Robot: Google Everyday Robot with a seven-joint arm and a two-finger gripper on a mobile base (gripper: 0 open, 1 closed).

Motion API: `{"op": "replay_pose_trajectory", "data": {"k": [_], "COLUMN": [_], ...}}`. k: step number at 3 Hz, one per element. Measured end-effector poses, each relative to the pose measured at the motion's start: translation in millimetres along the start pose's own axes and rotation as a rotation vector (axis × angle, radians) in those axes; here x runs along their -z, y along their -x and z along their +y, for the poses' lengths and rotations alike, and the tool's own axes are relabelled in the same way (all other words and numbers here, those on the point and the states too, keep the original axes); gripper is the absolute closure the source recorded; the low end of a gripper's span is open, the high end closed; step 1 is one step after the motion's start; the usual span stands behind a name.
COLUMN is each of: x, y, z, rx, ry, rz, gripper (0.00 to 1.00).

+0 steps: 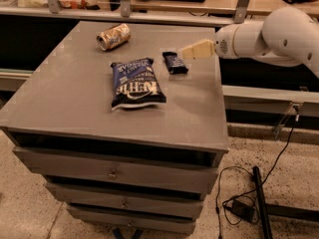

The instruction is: Pick rxbar blueberry

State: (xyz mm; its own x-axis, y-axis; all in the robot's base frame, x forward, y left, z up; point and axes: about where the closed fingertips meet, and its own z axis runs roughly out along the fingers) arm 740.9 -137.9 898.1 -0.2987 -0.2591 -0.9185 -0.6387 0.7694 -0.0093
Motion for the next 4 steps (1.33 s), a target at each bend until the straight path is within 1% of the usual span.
{"op": "replay_pose_trajectory", "data": {"k": [1, 2, 4], "x": [-8.5, -15.0, -32.6], "y": [-17.5, -33.5, -51.0], "z": [7.0, 14.5, 30.4], "rx": [0.043, 0.082, 0.108], "ry": [0.001, 0.013, 0.052], "rz": [0.03, 0.058, 0.088], "gripper": [0.0, 0.0, 0.0]}}
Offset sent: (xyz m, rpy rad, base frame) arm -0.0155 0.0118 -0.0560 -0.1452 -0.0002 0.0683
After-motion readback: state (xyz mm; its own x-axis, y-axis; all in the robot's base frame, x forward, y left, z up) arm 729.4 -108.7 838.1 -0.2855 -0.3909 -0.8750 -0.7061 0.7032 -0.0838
